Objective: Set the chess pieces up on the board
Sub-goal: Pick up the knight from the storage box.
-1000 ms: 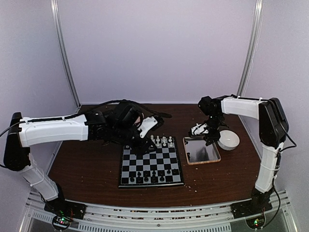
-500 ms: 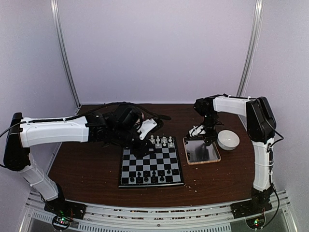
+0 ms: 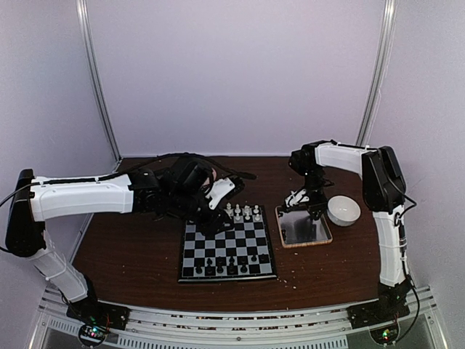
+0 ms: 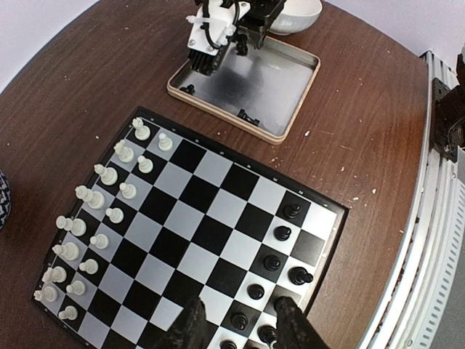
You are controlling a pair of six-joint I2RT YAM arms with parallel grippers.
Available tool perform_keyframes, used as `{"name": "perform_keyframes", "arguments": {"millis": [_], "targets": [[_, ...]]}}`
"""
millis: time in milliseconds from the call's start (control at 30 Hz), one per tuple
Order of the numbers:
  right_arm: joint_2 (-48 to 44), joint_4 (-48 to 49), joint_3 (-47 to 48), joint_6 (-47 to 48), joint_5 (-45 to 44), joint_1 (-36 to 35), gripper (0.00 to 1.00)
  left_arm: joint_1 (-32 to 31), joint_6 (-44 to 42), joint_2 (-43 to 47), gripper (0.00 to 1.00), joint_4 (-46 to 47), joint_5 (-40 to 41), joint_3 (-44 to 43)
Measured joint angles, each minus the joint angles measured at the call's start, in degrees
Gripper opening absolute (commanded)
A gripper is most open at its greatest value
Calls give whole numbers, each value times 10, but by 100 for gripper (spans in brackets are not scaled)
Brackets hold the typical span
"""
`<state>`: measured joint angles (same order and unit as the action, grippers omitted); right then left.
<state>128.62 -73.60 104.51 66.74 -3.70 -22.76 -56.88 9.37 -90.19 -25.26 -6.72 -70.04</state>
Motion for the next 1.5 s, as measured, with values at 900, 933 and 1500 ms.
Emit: {"name": "perform_keyframes", "arguments": {"millis": [900,933,1500], "targets": [[-35,72,-97,-104,-62,-6,37,2,0,0,33,0,-6,2],[-35,72,-95,-108,-62,-6,37,2,0,0,33,0,-6,2],[-24,70,-68,-137,-50,-1,20,2,0,0,34,0,-6,10]]}}
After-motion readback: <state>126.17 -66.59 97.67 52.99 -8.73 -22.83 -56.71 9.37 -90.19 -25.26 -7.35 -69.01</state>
